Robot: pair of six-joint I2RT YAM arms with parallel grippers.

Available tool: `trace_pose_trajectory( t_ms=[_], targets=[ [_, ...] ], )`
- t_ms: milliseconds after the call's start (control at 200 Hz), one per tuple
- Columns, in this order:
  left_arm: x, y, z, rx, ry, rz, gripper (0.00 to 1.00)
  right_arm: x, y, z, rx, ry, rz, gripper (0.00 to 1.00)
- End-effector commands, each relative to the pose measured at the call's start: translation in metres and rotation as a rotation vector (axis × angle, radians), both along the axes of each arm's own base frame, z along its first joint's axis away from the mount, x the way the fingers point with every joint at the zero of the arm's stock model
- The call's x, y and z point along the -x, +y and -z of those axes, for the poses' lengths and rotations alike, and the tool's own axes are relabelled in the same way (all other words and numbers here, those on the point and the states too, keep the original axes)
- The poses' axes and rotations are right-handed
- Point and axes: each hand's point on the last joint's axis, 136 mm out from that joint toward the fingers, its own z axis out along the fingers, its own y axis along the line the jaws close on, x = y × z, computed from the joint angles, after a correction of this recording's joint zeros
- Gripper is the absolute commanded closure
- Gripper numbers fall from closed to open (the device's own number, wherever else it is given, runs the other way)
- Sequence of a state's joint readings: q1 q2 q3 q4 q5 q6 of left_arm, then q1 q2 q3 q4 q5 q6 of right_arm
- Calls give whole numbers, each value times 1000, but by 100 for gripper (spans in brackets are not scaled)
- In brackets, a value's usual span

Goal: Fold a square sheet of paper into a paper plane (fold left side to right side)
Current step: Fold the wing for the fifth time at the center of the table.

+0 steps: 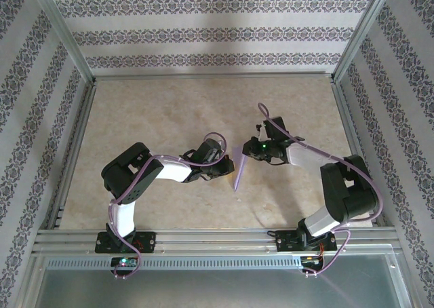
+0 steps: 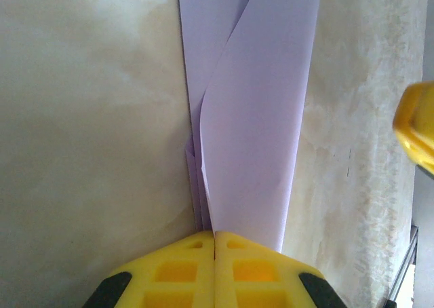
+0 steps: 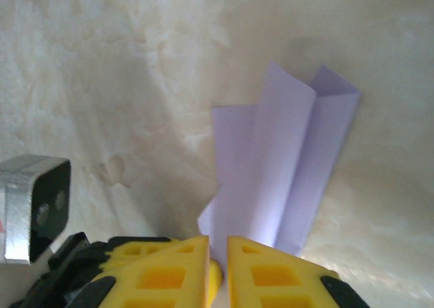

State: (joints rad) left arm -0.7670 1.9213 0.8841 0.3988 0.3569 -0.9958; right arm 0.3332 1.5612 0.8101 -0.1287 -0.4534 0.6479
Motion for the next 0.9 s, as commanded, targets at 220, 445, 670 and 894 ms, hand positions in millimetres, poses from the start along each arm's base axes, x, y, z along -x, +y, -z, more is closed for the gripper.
trace_pose_trajectory(
  t_ms=[220, 445, 670, 894],
  targets=[
    [16, 6, 25, -87, 57, 19, 92, -5, 20, 19, 21, 54, -55, 85],
    [16, 6, 26, -84, 61, 22, 89, 0, 16, 31, 56, 91, -56, 85],
    [17, 4, 26, -80, 64, 28, 88, 7, 12, 39, 81, 114, -54, 86],
    [17, 3, 27, -79, 66, 31, 88, 11, 7, 43, 96, 124, -46, 86]
  ],
)
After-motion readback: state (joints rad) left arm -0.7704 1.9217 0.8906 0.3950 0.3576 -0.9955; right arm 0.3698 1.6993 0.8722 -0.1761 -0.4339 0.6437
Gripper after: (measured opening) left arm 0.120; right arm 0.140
